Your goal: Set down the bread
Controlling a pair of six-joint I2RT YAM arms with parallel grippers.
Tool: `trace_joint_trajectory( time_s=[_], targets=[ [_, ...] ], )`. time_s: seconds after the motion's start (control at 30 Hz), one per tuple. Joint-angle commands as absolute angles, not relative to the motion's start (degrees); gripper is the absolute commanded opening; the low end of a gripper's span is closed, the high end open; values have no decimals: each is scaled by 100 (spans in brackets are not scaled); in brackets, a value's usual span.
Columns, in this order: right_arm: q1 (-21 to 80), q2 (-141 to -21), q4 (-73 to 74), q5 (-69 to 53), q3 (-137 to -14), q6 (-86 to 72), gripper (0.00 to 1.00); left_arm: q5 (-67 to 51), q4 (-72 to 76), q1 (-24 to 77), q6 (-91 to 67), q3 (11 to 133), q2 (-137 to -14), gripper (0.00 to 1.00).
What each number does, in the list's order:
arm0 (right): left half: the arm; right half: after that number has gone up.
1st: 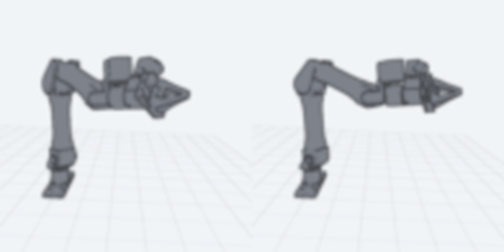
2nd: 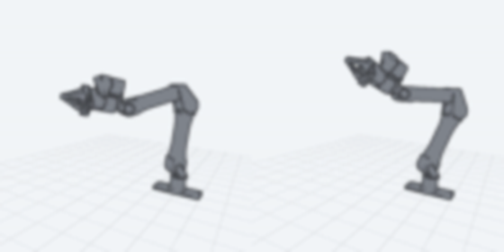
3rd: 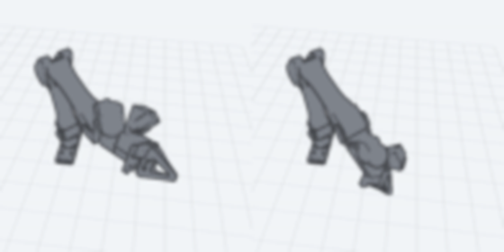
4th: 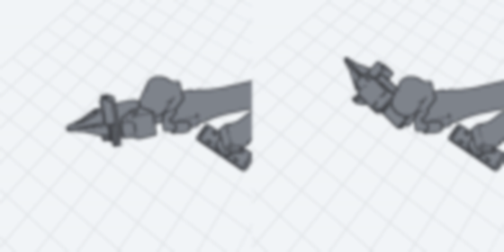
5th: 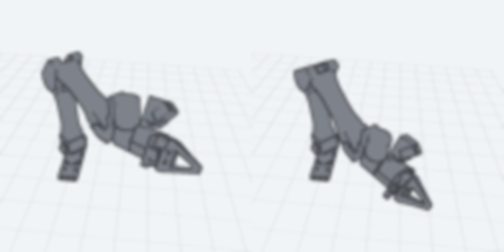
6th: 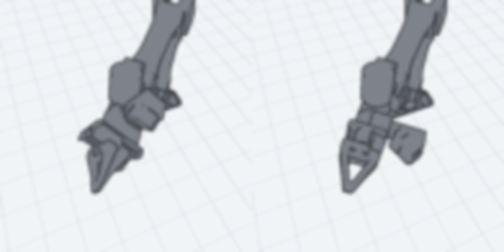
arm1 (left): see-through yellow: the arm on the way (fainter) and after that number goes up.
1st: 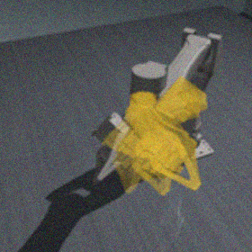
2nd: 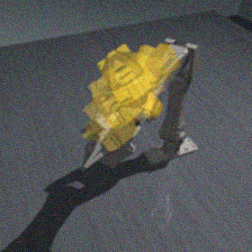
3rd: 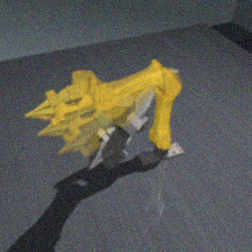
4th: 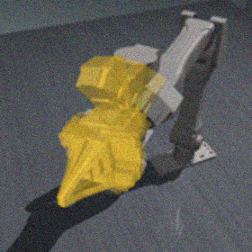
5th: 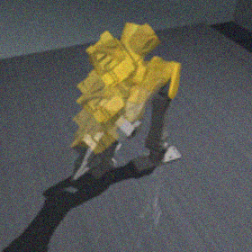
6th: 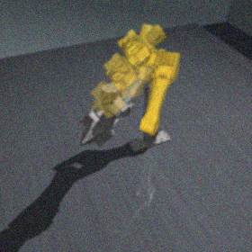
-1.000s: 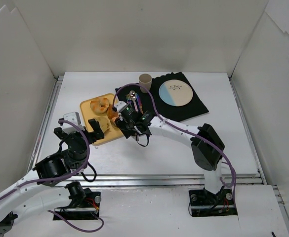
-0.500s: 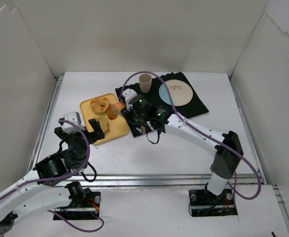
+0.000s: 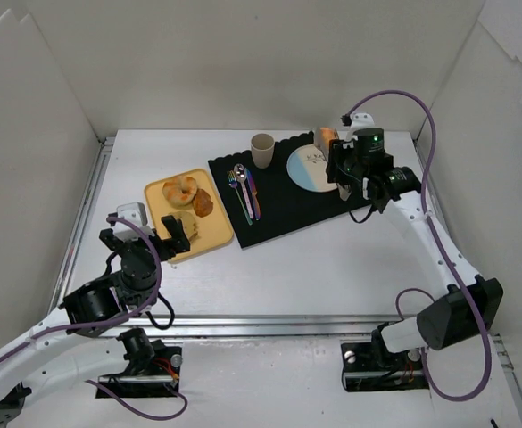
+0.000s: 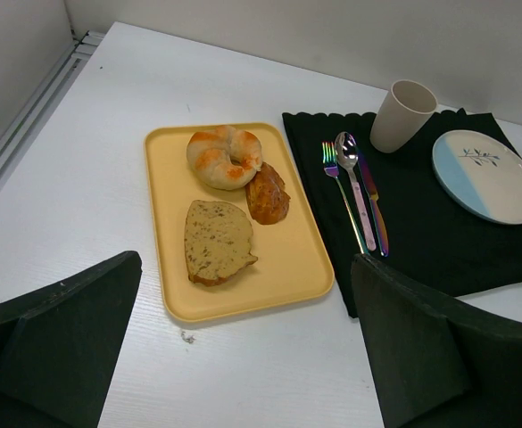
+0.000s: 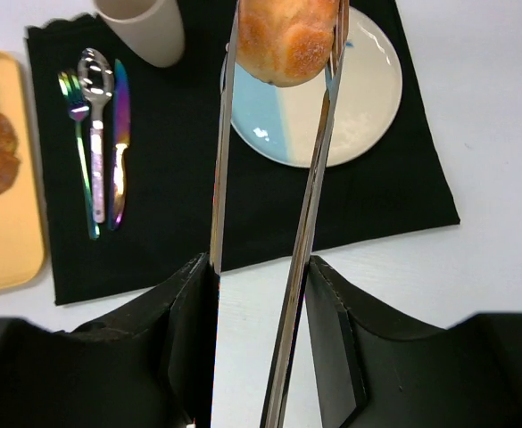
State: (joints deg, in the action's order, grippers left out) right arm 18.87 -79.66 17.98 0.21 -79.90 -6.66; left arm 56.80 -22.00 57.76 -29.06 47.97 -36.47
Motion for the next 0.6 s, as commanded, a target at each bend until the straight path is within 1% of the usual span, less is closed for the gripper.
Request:
trace_joint_trajectory(
  time_s=[0.0, 0.27, 0.57],
  targets=[
    [1495, -8558, 1626, -491, -8409, -765, 35, 5704, -1837, 5810, -2830, 4834, -3709, 100],
    [924, -10105, 1608, -790, -9368, -607, 37, 5651, -1785, 5810, -2795, 4843, -3867, 100],
    [914, -11214, 1608, -967, -9870, -589, 38, 5362, -1740, 5810, -2725, 4896, -3885, 100]
  ],
)
